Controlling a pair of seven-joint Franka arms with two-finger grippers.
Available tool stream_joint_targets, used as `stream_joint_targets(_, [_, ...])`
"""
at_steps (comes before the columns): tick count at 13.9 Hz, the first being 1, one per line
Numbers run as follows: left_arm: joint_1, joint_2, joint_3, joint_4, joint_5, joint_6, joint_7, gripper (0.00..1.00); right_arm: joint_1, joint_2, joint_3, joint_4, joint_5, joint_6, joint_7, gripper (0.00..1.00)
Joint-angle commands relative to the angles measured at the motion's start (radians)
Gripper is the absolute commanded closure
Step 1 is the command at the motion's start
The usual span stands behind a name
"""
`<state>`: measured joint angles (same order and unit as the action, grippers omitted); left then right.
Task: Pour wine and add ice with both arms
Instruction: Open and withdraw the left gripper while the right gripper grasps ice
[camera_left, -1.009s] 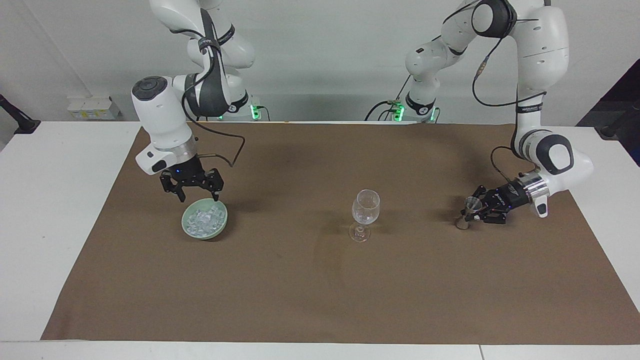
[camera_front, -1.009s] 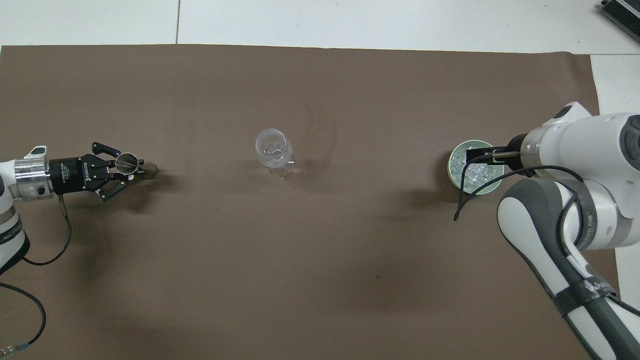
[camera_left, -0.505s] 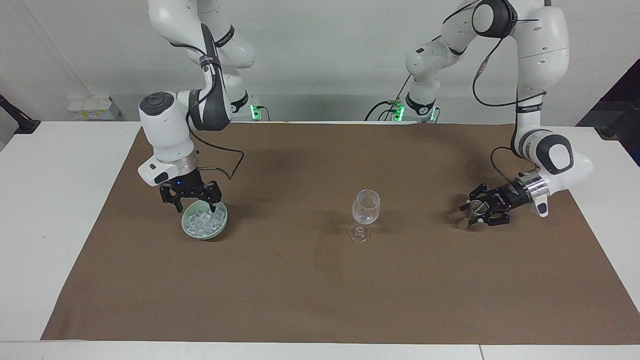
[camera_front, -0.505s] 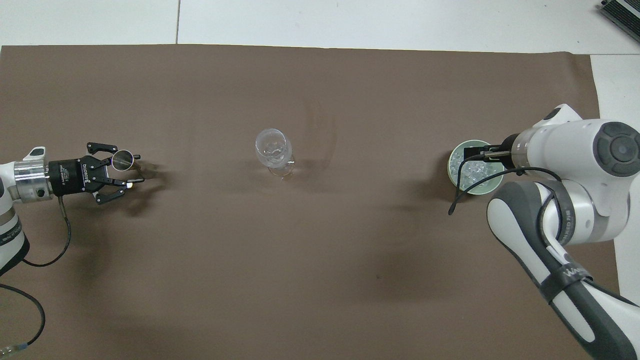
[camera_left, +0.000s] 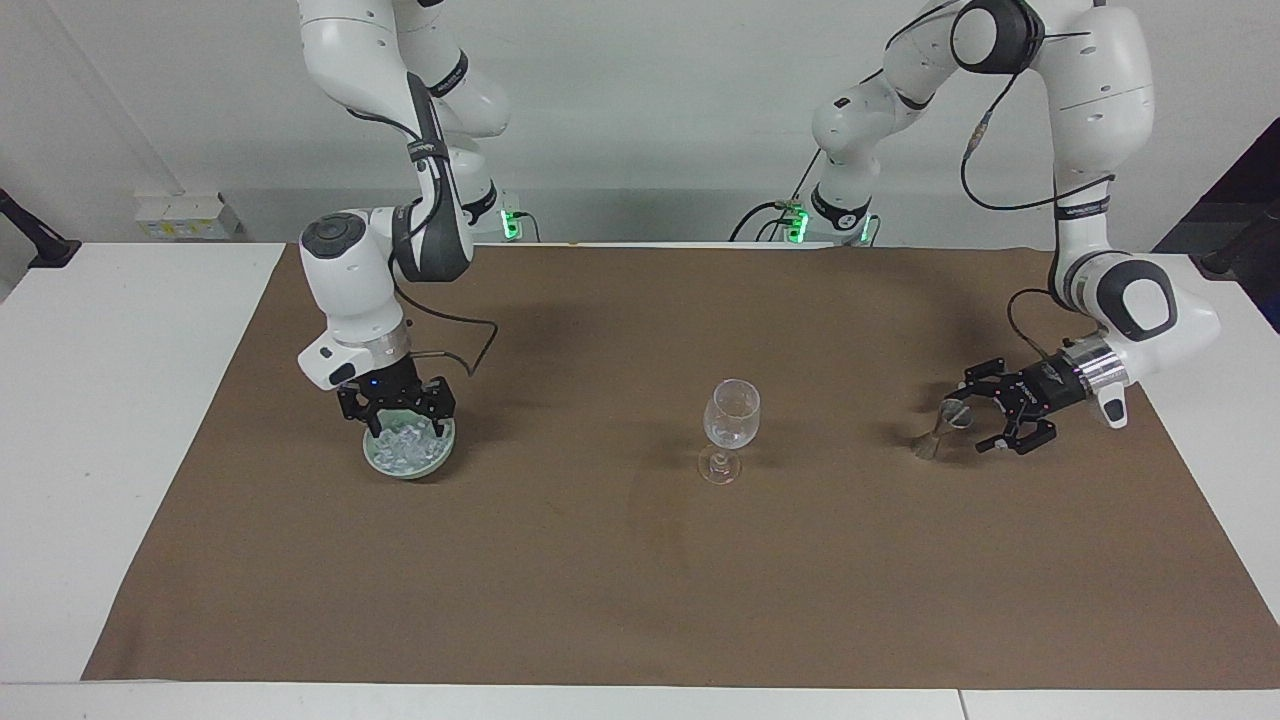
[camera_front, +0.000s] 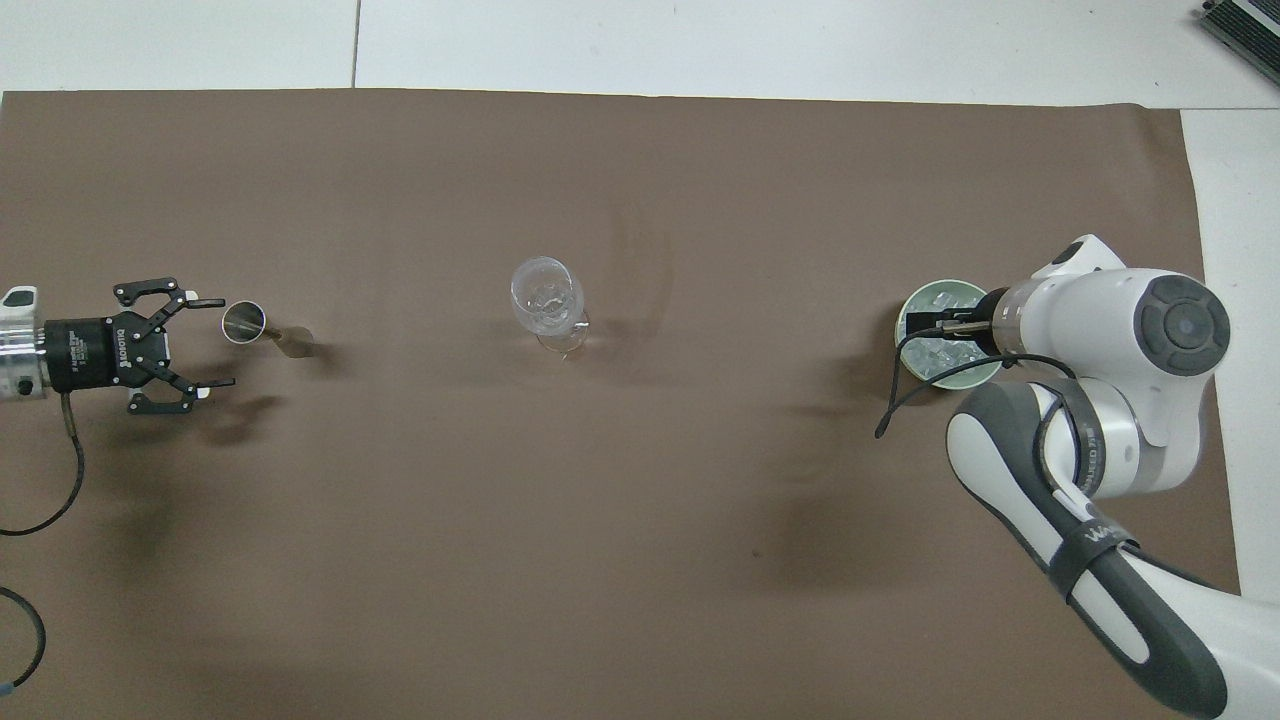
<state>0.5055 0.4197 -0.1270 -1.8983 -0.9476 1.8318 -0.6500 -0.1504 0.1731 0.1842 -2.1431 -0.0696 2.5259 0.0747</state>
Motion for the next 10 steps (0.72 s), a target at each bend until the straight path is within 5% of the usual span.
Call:
stream_joint_targets(1, [0.016,-0.015,-0.005,0.085,0.116,-0.045,0.004,0.00,-0.006,-0.020,0.004,-0.032,-0.024,0.024,0.022,0.00])
stream_joint_targets(10, [-0.042,-0.133,-0.019,0.317,0.535,-0.125,0.159,0.00,-0.011,-0.018,0.003,-0.047,-0.033,0.043,0.020,0.12])
